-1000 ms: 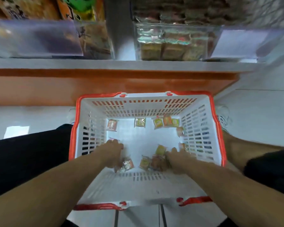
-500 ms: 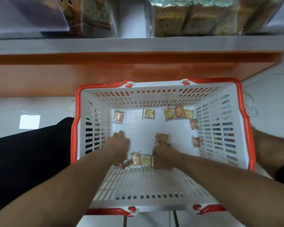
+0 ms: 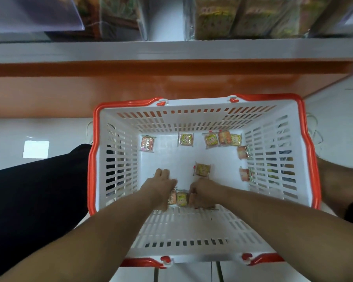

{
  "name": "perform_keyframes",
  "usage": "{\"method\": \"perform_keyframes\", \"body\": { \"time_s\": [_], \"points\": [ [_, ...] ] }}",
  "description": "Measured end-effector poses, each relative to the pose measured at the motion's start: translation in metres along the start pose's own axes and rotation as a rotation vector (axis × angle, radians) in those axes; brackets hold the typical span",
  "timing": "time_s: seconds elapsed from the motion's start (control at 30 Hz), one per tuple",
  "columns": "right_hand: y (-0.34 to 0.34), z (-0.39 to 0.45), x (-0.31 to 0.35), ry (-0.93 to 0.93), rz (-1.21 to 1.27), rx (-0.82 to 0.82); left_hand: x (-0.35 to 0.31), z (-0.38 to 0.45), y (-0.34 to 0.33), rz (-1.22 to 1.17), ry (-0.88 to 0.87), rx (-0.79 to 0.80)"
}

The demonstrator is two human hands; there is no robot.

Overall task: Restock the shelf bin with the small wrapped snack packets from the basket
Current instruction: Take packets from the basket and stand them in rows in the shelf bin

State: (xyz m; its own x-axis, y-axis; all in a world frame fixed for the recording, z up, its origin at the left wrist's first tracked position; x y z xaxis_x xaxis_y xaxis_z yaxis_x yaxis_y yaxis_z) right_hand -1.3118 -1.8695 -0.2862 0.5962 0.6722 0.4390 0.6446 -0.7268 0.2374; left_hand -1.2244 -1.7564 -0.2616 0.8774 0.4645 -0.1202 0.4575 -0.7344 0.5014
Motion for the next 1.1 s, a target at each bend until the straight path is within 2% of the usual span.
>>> {"method": "perform_keyframes", "body": {
  "time_s": [0.1, 0.27, 0.53, 0.8, 0.87, 1.1],
  "points": [
    [0.002, 0.0, 0.0, -0.061, -0.002, 0.039, 0.003, 0.001, -0.003, 0.004, 0.08, -0.055],
    [0.005, -0.002, -0.004, -0.075, 0.05, 0.123, 0.017, -0.001, -0.001, -0.134, 0.194, -0.05],
    [0.009, -0.018, -0.016, -0.233, 0.037, 0.271, 0.008, -0.001, -0.008, -0.157, 0.154, -0.043],
    [0.014, -0.024, -0.012, -0.223, 0.107, 0.184, 0.013, 0.001, -0.007, -0.151, 0.188, 0.022],
    [0.013, -0.03, -0.009, -0.244, 0.154, 0.202, 0.018, -0.001, -0.002, -0.257, 0.218, 0.018],
    [0.027, -0.062, 0.018, -0.172, -0.006, 0.213, 0.033, -0.02, 0.043, -0.82, 0.263, -0.083]
  ]
}}
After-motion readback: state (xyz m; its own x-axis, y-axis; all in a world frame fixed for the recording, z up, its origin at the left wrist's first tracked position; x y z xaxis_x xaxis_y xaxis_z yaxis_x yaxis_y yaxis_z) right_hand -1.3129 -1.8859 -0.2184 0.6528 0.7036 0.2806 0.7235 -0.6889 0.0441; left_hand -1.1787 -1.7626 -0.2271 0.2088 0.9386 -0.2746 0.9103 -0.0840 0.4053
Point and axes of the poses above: each hand's wrist, its own z-axis towards the middle knuckle, its own y-axis out of the back of the hand, x = y × z, the point moved 6 cm from there along z, towards the middle knuckle, and after that the axes turned 7 degrees about z, right-handed, at the moved point
